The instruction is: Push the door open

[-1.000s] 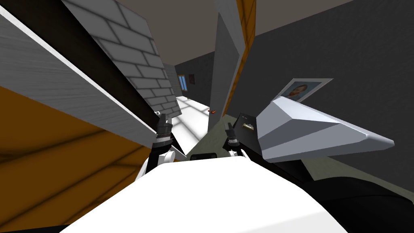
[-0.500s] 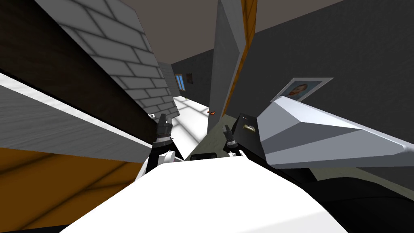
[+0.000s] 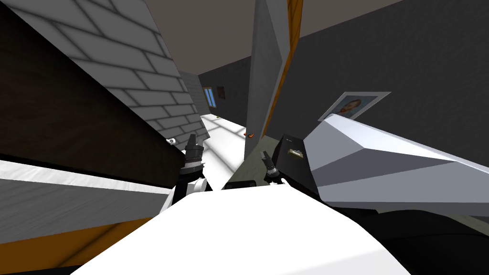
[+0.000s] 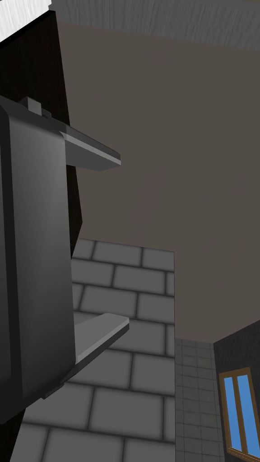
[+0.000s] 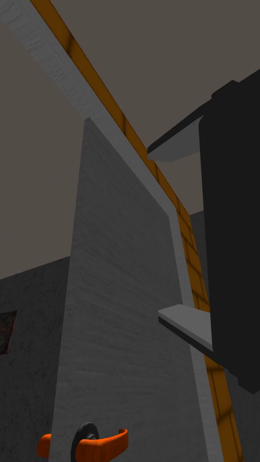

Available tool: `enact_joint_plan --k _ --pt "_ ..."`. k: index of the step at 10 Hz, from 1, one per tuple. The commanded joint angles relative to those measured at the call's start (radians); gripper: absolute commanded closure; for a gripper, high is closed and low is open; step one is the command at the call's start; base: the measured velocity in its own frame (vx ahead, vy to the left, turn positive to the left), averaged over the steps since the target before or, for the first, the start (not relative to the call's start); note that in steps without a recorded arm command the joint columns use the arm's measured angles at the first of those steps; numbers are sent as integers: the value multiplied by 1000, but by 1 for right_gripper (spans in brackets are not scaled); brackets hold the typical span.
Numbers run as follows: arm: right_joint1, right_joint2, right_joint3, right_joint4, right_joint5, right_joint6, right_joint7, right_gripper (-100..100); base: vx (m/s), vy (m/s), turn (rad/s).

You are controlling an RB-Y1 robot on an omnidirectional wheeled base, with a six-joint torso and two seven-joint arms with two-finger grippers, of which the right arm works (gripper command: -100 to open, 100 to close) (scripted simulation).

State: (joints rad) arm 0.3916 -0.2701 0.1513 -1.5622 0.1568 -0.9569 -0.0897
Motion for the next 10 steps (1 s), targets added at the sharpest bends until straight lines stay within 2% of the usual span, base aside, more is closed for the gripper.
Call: enact_joint_plan --k 1,3,4,9,10 --pt "-10 -12 9 37 11 -27 -13 -100 157 -2 -62" --pt "-17 -23 19 69 23 -49 -24 -100 107 -5 -44" --pt "-23 -33 29 101 34 -72 -34 -100 121 17 -80" --pt "-40 -59 55 181 63 -128 -60 -100 116 6 -48" --pt "-47 -69 65 213 75 -151 -70 -100 136 15 -77"
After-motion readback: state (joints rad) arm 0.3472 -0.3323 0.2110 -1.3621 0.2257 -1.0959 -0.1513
